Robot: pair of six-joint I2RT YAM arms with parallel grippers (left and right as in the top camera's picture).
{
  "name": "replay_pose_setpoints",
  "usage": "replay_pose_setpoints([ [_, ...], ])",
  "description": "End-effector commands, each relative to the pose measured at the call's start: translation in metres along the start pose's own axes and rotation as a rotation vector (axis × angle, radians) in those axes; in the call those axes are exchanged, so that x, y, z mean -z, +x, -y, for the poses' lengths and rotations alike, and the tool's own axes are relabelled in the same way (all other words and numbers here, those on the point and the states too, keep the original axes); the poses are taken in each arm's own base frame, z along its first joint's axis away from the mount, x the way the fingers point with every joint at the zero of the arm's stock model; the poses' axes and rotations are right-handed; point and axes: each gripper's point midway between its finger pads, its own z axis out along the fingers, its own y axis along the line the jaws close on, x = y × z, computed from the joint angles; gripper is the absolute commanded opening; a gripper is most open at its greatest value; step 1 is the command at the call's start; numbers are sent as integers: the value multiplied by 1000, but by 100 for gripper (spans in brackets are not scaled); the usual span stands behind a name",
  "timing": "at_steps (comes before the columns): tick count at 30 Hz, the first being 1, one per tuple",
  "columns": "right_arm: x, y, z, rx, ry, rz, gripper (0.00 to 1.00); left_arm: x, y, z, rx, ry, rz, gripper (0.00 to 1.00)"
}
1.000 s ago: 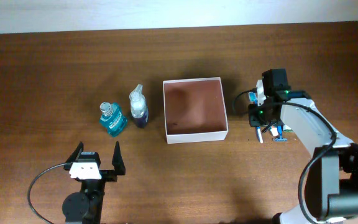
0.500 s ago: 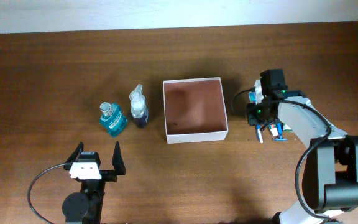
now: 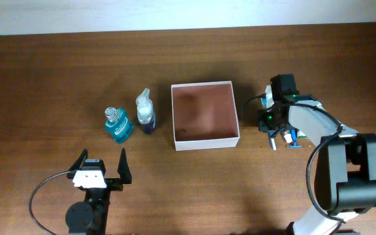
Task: Pack container
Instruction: 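Move the right gripper down onto the blue toothbrush and grasp it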
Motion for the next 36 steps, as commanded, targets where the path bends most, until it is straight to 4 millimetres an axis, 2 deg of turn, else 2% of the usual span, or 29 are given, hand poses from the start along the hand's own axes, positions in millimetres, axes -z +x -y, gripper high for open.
replay_pose_setpoints([
  [1,-2,-3,0,0,-5,4,25,0,2,2,-12,11,-1,100],
  [8,-5,-1,0,0,-5,-1,25,0,2,2,-12,11,-1,99],
  [13,-5,0,0,-1,-4,-5,15,0,2,2,-12,11,-1,99],
  [29,-7,4,3,-1,9,-17,14,0,2,2,-12,11,-1,99],
  [33,-7,4,3,-1,11,-17,5,0,2,2,-12,11,-1,99],
  [36,-7,5,3,-1,11,-20,4,0,2,2,-12,11,-1,99],
])
